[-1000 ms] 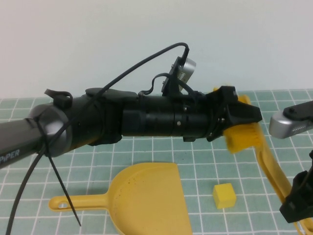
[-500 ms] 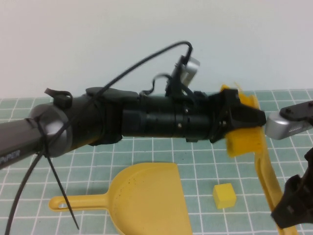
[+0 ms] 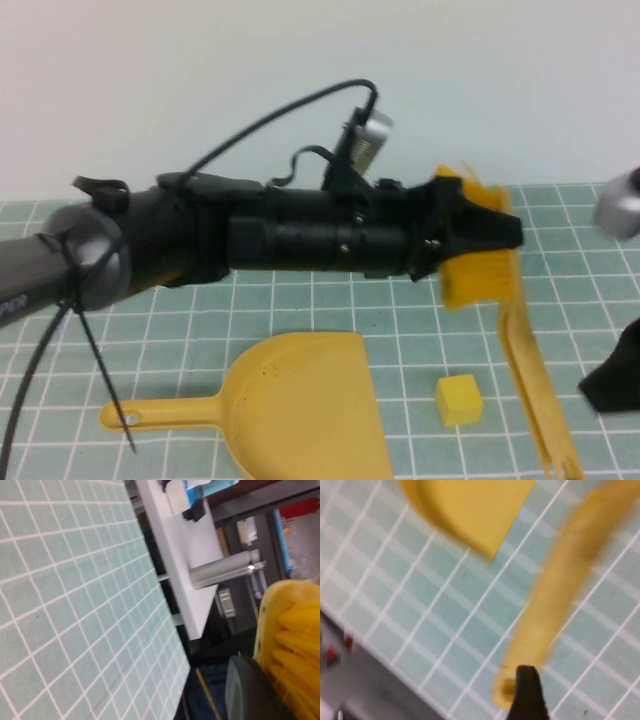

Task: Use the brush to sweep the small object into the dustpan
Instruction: Hand over the broom

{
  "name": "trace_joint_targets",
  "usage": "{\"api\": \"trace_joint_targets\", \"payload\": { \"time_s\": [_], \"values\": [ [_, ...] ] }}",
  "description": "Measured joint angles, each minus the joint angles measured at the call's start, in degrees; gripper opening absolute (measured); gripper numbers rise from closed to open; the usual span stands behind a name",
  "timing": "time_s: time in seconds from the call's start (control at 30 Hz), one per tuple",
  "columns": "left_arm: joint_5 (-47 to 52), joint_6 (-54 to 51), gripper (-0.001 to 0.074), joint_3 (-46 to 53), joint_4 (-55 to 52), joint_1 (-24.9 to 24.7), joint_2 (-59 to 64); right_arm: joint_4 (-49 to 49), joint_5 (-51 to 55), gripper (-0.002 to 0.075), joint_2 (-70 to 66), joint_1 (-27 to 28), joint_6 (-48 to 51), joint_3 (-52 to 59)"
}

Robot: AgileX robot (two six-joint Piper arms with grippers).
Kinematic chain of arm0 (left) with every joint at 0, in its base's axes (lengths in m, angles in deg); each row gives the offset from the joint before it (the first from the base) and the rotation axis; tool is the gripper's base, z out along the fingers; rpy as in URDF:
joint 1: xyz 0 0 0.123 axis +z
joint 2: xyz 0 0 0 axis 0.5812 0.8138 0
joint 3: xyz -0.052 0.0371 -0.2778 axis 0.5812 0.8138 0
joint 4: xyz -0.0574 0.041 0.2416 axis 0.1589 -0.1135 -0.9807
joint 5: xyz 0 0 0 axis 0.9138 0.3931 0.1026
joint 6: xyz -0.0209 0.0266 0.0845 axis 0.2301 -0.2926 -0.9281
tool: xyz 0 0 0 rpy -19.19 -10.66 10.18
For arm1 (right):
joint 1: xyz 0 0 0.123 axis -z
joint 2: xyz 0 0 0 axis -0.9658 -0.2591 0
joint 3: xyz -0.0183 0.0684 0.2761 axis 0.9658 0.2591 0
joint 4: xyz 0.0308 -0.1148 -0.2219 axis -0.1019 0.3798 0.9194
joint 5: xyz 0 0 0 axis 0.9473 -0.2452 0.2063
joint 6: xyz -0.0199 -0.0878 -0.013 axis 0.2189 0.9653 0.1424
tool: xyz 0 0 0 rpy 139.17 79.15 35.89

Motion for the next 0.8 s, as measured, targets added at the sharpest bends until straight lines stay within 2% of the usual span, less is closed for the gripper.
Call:
{"api": "trace_joint_targets", "payload": {
  "time_s": [0.1,0.2,0.37,0.47,0.6,0.8],
  "values": [
    [4.54,-0.29,0.0157,0.00,0.00,3.15,0.00,-0.93,-1.90,0.0479,2.64,4.28,-0.82,-0.25],
    [10.11,-2.50,0.0157,0.00,0.00,5.98,0.00,-6.01,-1.80,0.0480,3.15,9.19,2.34,-0.25],
    [20.09,-6.17,0.0156,0.00,0.00,8.75,0.00,-27.33,-0.24,0.0480,2.29,16.54,15.44,2.50],
    [20.85,-6.48,0.0156,-0.09,-0.13,9.22,0.00,-42.25,0.57,0.0480,-0.20,19.71,23.81,5.46],
    [20.63,-6.35,0.0156,-0.29,-0.23,9.46,0.00,-51.92,0.10,0.0480,-3.84,21.62,29.53,9.46],
    [20.73,-5.70,0.0156,-0.50,-0.23,9.46,0.00,-54.85,-0.96,0.0480,-5.53,22.12,38.75,18.40]
  ]
}}
